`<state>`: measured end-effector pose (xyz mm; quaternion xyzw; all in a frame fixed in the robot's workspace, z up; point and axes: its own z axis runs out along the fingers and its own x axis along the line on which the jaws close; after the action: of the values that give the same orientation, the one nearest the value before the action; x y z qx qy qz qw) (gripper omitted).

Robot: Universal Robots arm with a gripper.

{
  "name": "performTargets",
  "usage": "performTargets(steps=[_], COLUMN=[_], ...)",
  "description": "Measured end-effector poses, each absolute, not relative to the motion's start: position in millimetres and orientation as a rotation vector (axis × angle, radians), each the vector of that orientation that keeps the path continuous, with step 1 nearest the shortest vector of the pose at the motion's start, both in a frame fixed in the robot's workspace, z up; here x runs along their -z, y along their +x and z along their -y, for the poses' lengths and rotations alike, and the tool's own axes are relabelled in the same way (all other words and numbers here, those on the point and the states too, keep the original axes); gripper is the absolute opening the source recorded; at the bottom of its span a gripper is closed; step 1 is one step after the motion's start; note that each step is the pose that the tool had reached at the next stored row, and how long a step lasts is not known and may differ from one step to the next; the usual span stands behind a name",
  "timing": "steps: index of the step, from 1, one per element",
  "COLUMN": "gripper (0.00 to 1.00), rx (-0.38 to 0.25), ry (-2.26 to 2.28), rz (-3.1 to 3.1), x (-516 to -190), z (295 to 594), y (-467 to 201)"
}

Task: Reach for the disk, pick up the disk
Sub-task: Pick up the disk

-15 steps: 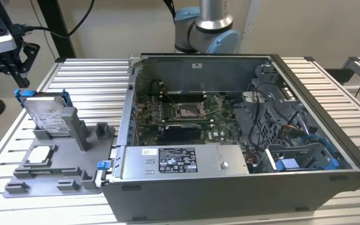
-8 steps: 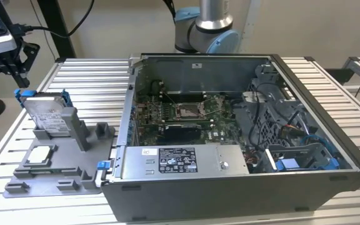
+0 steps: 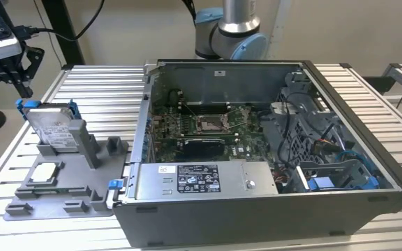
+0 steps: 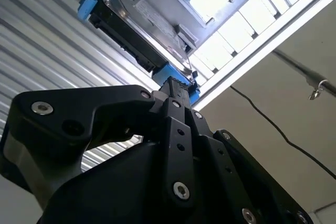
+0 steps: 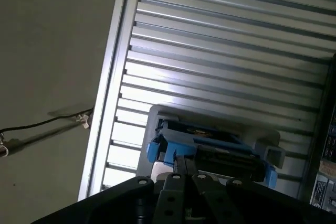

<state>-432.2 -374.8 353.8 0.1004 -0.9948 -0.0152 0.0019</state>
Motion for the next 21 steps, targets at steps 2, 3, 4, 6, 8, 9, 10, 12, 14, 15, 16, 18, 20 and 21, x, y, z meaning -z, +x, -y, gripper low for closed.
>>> performTargets(steps=[2, 3, 4, 6, 8, 9, 10, 12, 14, 15, 16, 18, 20, 21], gripper=[0.0, 0.0, 0.0, 0.0, 0.0, 0.0, 0.0, 0.0, 0.0, 0.0, 0.0, 0.0, 0.0, 0.0], rx=[0.048, 0.048, 0.047, 0.047, 0.047, 0.047, 0.046, 0.045, 0.044, 0.044, 0.043, 0.042, 0.039, 0.037], ry=[0.343, 0.357, 0.371, 0.399, 0.428, 0.444, 0.46, 0.492, 0.523, 0.539, 0.556, 0.588, 0.615, 0.631], rz=[3.118, 3.117, 3.115, 3.111, 3.107, 3.105, 3.102, 3.097, 3.091, 3.088, 3.085, 3.079, 3.073, 3.069], x=[-353.8, -353.8, -353.8, -353.8, -353.8, -353.8, -353.8, -353.8, -353.8, -353.8, -353.8, -353.8, -353.8, -353.8], z=[374.8, 374.8, 374.8, 374.8, 374.8, 374.8, 374.8, 374.8, 374.8, 374.8, 374.8, 374.8, 374.7, 374.8], y=[-432.1, -432.1, -432.1, -432.1, -432.1, -432.1, -432.1, -432.1, -432.1, -432.1, -432.1, -432.1, -432.1, -432.1])
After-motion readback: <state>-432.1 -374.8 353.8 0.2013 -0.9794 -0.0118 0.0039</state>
